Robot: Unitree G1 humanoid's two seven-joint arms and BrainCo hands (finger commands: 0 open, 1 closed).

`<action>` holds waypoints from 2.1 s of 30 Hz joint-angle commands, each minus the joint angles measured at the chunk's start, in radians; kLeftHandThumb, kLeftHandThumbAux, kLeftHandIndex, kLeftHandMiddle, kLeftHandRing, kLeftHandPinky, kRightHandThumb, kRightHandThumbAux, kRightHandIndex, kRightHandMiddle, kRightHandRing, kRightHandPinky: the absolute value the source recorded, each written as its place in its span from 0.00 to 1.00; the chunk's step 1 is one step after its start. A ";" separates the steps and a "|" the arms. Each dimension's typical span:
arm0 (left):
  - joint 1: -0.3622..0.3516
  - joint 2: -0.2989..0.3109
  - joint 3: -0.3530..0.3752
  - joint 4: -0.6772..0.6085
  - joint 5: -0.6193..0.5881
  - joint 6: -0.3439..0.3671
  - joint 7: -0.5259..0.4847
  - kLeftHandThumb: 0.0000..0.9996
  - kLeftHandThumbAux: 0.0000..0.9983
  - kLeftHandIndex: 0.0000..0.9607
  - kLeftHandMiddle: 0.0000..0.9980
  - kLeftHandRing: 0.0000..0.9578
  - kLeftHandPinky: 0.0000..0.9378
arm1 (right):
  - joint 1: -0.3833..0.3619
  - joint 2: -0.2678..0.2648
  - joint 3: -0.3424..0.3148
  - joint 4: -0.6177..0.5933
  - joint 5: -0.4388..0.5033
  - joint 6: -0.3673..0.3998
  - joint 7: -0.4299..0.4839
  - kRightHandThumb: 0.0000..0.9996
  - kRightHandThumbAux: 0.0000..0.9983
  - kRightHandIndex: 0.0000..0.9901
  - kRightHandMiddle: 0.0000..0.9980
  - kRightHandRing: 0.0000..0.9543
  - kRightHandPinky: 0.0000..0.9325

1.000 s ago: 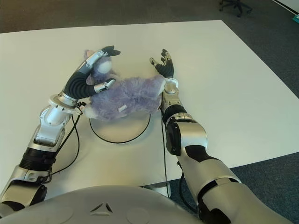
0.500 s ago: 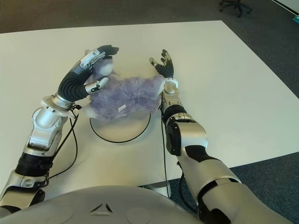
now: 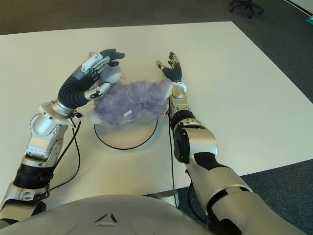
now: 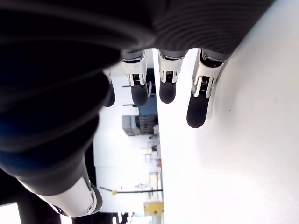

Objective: Put the doll into the plate.

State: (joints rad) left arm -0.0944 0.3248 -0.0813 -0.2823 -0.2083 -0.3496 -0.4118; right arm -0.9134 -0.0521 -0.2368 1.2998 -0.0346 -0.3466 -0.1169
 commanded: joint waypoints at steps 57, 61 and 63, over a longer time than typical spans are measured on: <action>-0.070 -0.002 0.258 0.092 -0.089 0.017 0.039 0.11 0.37 0.01 0.15 0.17 0.19 | 0.052 0.013 -0.011 0.040 0.006 0.057 0.006 0.40 0.78 0.07 0.01 0.00 0.00; -0.115 -0.006 0.272 0.116 -0.136 0.118 0.067 0.16 0.50 0.05 0.19 0.21 0.27 | 0.051 0.013 -0.009 0.041 0.005 0.058 0.003 0.37 0.78 0.07 0.00 0.00 0.00; -0.139 -0.020 0.284 0.149 -0.144 0.139 0.086 0.17 0.55 0.05 0.19 0.23 0.29 | 0.051 0.013 -0.008 0.041 0.005 0.058 0.004 0.36 0.78 0.06 0.00 0.00 0.00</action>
State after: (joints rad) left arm -0.1938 0.3140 0.1828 -0.1774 -0.3283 -0.2650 -0.3541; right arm -0.9130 -0.0549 -0.2452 1.3002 -0.0334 -0.3462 -0.1105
